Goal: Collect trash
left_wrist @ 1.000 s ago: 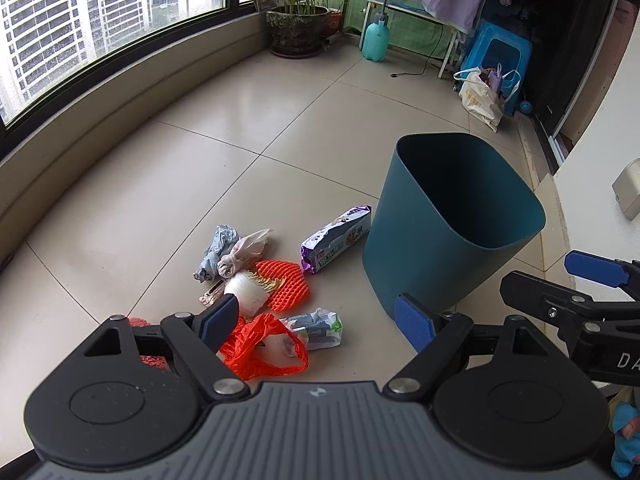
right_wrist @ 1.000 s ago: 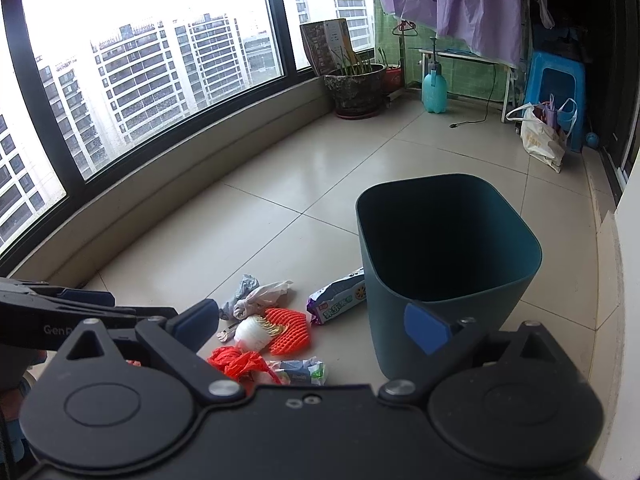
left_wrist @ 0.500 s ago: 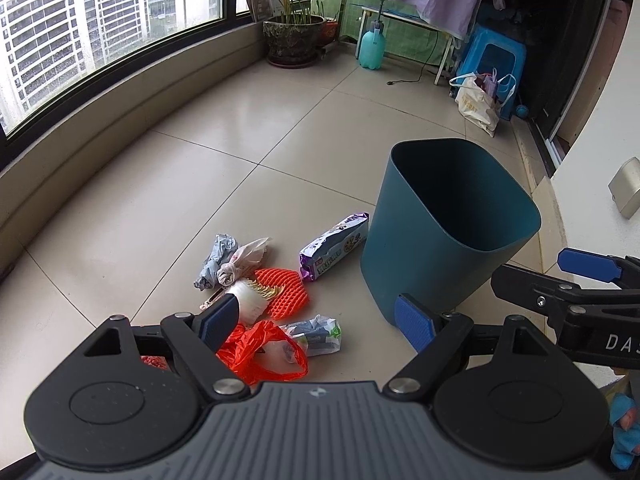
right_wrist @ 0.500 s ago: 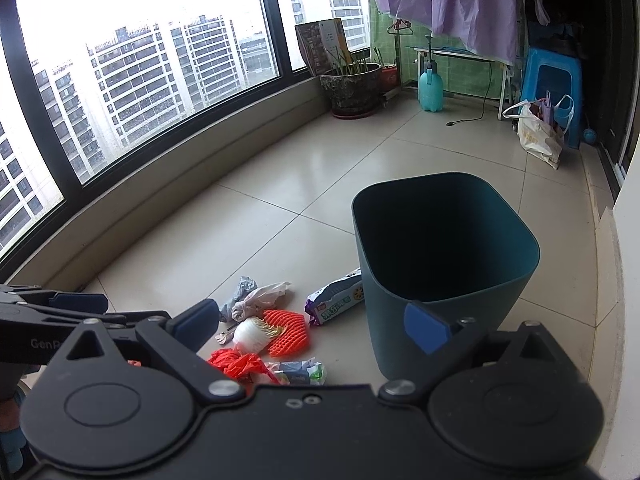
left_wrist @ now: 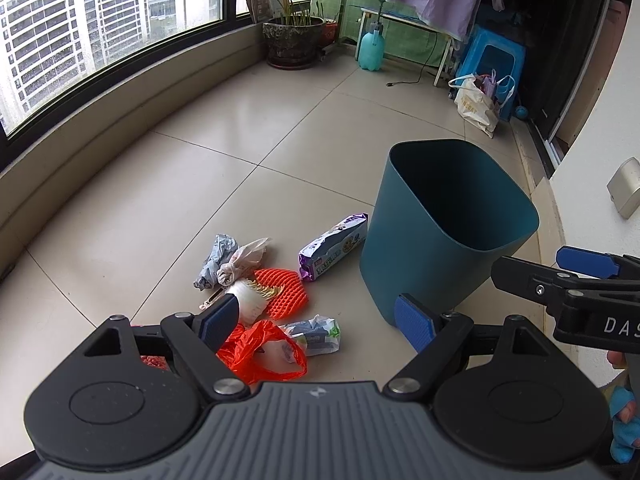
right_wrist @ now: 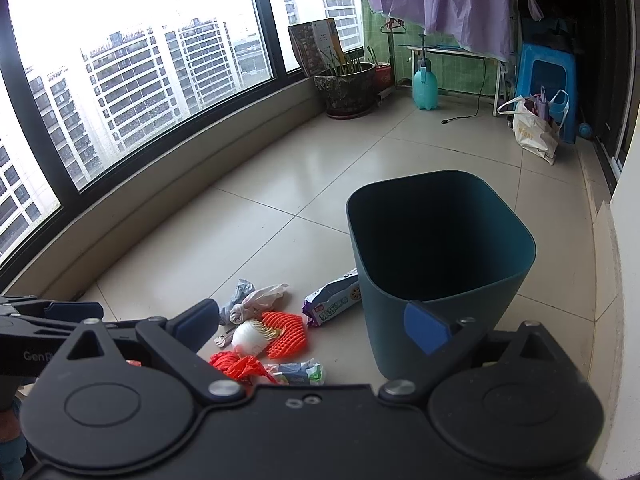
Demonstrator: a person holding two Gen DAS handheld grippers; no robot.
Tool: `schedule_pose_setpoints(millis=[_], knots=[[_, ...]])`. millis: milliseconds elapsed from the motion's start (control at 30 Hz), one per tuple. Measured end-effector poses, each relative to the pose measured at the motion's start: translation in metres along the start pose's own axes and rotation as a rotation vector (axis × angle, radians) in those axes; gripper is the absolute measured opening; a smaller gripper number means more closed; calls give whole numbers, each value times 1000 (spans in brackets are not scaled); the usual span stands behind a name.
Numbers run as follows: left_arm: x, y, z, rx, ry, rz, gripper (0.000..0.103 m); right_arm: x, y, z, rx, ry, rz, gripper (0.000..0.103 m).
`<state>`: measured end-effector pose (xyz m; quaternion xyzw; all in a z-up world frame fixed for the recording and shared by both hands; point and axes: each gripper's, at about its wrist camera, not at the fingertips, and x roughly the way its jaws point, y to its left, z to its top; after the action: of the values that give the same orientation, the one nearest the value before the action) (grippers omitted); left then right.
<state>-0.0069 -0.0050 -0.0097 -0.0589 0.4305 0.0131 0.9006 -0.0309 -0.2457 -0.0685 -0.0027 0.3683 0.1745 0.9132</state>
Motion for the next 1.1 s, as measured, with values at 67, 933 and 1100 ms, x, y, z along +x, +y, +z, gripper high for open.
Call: schedule_pose_setpoints(millis=[67,933,1100], knots=[[0,0,0,1,0,0,86,1,1,-2,0,0,0,99],[7,-7,4,8,9,23,86,-7,-31,29,-17,35,-45,95],[21,-5,8,-1,19,30,86,-4,-79,69,-47,22,-129,92]])
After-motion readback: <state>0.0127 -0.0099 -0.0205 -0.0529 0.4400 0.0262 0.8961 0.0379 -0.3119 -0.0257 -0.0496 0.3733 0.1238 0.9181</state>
